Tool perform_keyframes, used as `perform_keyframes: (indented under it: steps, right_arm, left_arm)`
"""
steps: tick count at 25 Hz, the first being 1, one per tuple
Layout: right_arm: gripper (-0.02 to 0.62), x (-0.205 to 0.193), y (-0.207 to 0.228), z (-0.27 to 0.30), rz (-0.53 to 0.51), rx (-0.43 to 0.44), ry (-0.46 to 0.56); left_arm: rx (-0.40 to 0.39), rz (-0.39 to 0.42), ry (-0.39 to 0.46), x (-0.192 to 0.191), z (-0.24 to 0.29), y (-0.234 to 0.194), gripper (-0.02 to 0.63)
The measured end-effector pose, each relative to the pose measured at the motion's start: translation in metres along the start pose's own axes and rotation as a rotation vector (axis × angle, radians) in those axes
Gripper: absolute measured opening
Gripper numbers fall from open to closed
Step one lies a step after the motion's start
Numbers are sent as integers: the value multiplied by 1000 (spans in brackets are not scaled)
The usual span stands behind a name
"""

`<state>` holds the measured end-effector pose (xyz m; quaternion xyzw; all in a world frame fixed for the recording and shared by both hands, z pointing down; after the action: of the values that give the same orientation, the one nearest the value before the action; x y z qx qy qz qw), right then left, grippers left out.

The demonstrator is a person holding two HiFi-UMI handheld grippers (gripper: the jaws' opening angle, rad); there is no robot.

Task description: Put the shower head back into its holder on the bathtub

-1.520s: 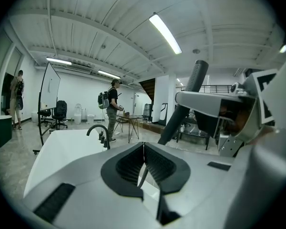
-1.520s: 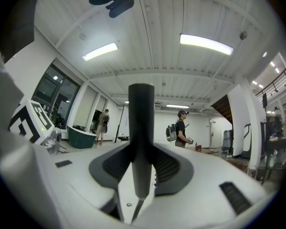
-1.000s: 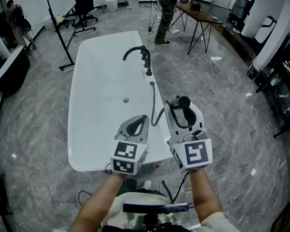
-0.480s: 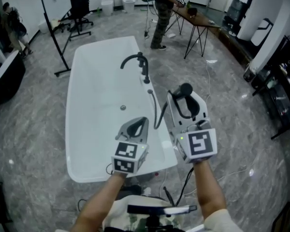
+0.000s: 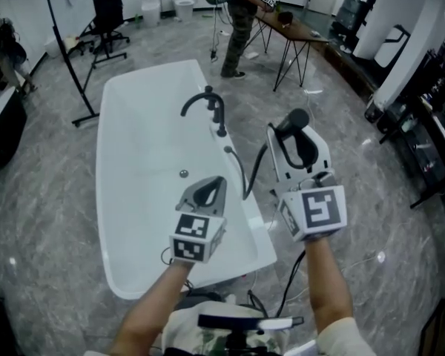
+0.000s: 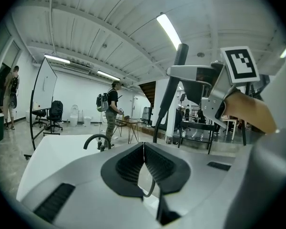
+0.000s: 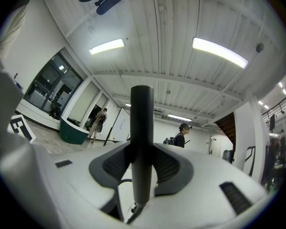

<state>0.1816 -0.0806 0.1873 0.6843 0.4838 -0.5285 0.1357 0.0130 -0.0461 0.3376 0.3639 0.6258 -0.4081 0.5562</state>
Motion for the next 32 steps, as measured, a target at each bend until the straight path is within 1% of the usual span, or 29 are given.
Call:
perform_keyframes:
  steps: [12, 19, 27, 32]
  right_arm:
    - [143, 23, 15, 50, -103, -16, 52]
    - [143, 52, 32, 72, -143, -22, 104]
    - [143, 86, 45, 96, -188, -29, 163]
    - [143, 92, 50, 102, -209, -34, 179]
  left_arm:
    - [-34, 3, 26, 9, 22, -39, 15]
    - [-44, 3, 40, 19, 29, -47, 15]
    - [-37, -1, 37, 18, 30, -56, 15]
    - [-42, 1, 31, 14, 34, -58, 15]
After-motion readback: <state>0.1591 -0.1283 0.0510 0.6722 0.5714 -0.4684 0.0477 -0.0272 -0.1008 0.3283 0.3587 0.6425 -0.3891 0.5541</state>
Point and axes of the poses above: the fingertips, and each gripper's own axes: z forward along the fingers, y to its right, x out of its top, the point moved 9 cm from there along -z, backward along the fingers, and after that the axes turned 15 degrees about y, right-handed, at the moved point
